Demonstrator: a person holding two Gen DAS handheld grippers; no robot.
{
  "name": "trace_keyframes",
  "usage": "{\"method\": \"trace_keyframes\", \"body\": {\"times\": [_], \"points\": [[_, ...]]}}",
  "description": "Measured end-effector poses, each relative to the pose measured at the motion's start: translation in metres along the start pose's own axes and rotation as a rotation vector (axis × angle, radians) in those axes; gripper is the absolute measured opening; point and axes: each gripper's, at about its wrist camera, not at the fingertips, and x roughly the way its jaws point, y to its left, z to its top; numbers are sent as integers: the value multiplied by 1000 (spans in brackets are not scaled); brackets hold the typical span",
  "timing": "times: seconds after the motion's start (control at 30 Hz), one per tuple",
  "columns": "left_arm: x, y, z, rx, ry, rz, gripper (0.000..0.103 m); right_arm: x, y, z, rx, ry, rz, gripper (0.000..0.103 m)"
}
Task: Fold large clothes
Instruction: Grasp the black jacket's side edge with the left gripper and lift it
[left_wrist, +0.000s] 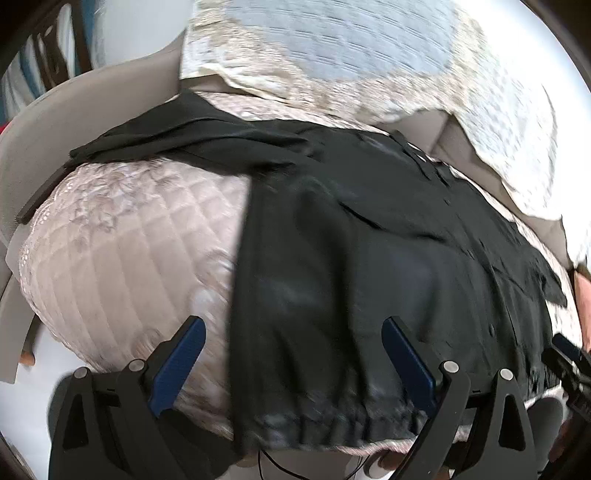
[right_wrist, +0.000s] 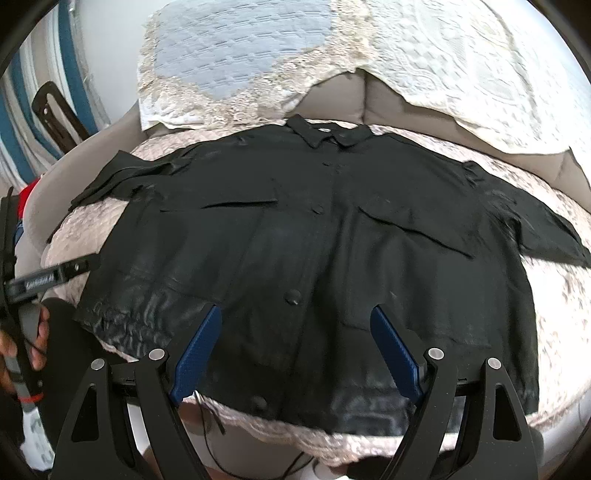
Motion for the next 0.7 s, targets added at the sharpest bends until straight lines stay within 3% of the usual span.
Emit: {"method": "trace_keyframes", "body": {"times": [0.13, 0.37, 0.7], "points": [[5, 35, 24, -86, -23, -24, 97, 9, 8, 6, -15, 17, 14, 83], [16, 101, 78, -169, -125, 84, 93, 32, 14, 17, -20, 56, 23, 83], [80, 203, 136, -434, -130, 135, 89, 71, 17, 37, -26, 111, 18, 83]]}}
